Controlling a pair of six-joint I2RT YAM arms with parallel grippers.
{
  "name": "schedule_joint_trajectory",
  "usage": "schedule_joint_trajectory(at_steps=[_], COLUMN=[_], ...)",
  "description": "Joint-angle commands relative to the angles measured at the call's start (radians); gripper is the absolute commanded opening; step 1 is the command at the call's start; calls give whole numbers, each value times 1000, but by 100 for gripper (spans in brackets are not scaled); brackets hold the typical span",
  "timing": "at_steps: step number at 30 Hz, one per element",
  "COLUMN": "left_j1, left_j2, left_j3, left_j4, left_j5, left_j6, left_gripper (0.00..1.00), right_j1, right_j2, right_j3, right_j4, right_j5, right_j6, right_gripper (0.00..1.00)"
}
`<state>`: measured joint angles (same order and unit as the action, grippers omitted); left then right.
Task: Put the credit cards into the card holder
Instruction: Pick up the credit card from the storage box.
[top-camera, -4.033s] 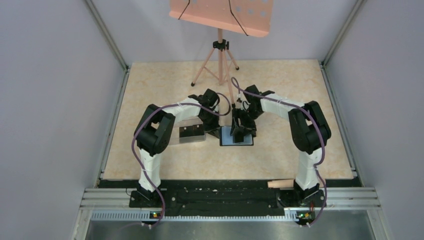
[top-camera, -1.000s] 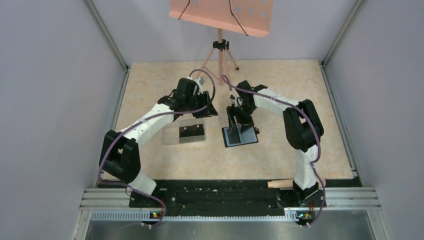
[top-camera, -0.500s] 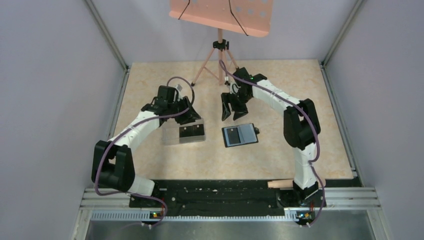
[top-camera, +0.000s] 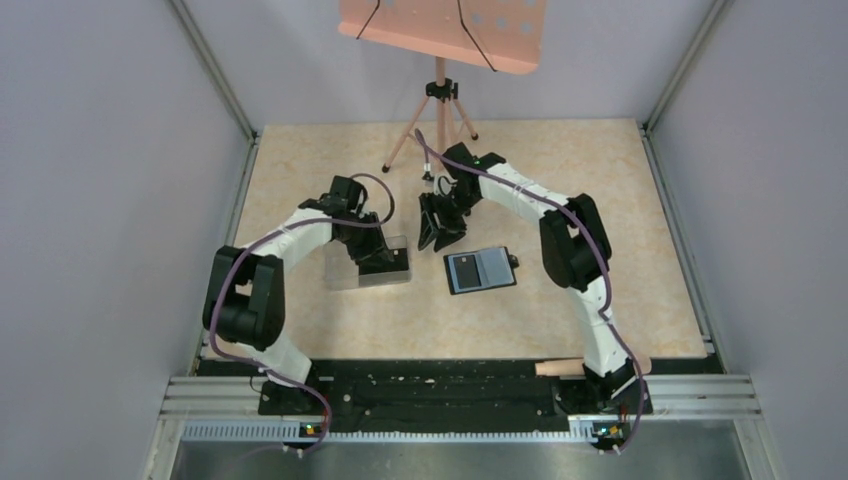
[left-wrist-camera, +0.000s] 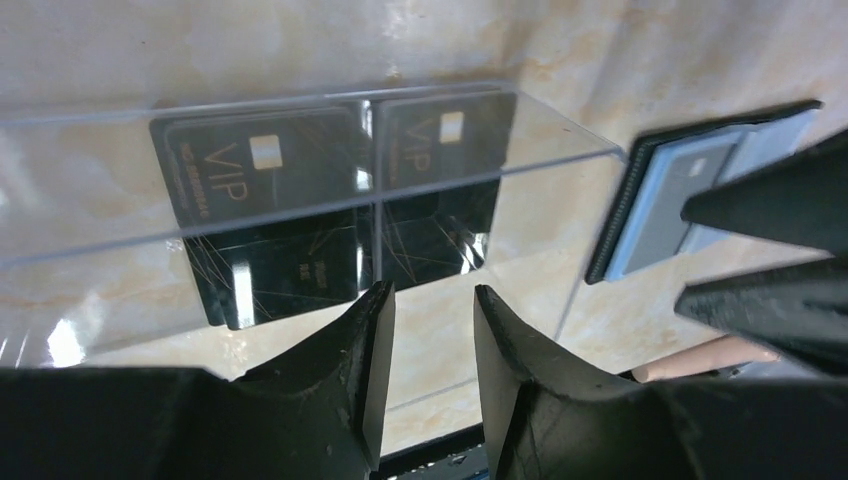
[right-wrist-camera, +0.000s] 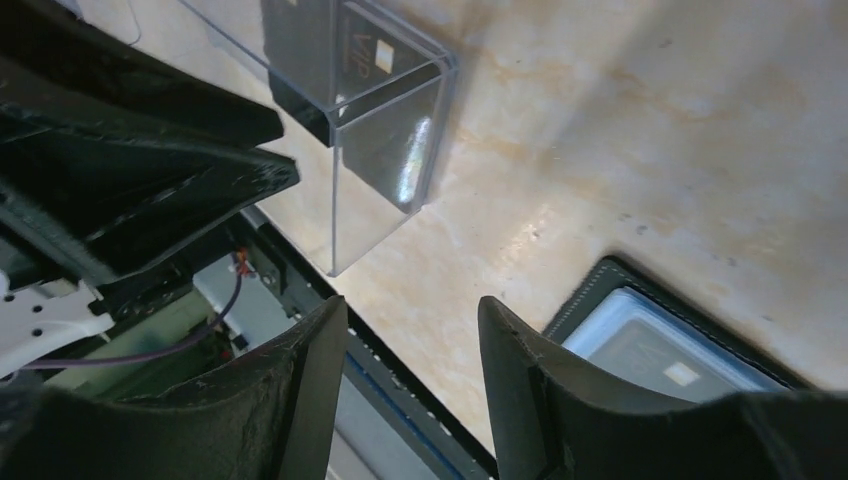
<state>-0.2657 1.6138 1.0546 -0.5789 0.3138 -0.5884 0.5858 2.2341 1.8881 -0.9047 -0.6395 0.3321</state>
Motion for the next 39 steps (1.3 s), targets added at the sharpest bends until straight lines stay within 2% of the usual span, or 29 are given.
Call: schedule_joint_trajectory(at_steps=[1, 13, 33, 39], left_j1=[2, -34, -95, -112], left_j2=[59, 187, 173, 180], left_j3=[61, 89, 184, 226], left_j4=[-36, -16, -87, -136], left_j5=[-54, -81, -141, -171], left_j6=[24, 22, 61, 77], left_gripper=[40, 36, 3, 0], right_j1=[32, 56, 68, 68], right_j2=[38, 109, 121, 119], right_j3=[53, 64, 65, 58], right_j4=[45, 71, 76, 75], right_j5=[-114, -199, -224, -223], right_j6=[57, 84, 90, 89], right_gripper=[50, 41, 29, 27])
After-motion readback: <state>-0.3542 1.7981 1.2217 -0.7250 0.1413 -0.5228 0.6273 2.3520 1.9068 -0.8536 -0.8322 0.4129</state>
